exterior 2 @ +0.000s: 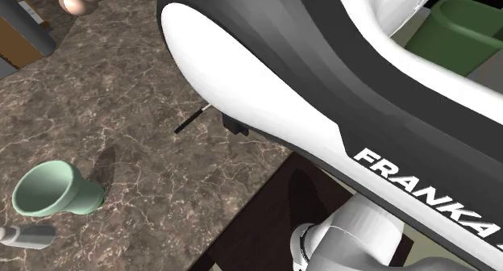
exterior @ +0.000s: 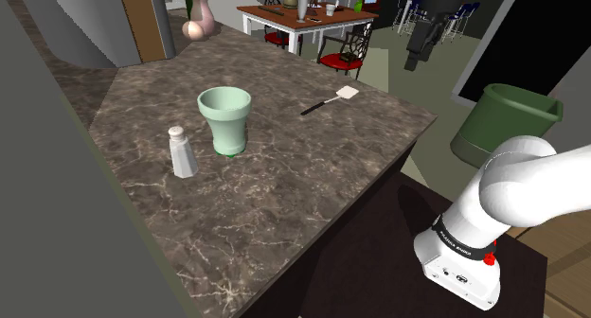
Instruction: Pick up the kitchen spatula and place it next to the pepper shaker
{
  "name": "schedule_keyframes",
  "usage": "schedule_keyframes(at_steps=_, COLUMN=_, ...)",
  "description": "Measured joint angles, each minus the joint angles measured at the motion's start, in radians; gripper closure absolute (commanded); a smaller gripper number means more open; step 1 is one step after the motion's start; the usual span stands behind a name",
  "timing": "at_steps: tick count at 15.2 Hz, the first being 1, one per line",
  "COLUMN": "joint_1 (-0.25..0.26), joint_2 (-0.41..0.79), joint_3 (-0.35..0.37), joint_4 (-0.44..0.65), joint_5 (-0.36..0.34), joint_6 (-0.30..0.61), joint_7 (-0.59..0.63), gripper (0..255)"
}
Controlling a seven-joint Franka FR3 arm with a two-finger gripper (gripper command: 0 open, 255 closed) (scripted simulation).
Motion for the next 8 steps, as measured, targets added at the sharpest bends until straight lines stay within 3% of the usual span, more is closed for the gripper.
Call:
schedule_keyframes(at_steps=3, joint_1=0.02, joint_2=0.02, joint_3=-0.035, joint_4=-0.012, joint_5=-0.019, joint_6=0.038, joint_7=-0.076, gripper=0)
schedule_keyframes(at_steps=8, joint_1=0.1, joint_2=0.113, joint_3=-0.172, joint_4=-0.021, joint_5=-0.082, joint_6=0.163, joint_7=-0.399, gripper=0)
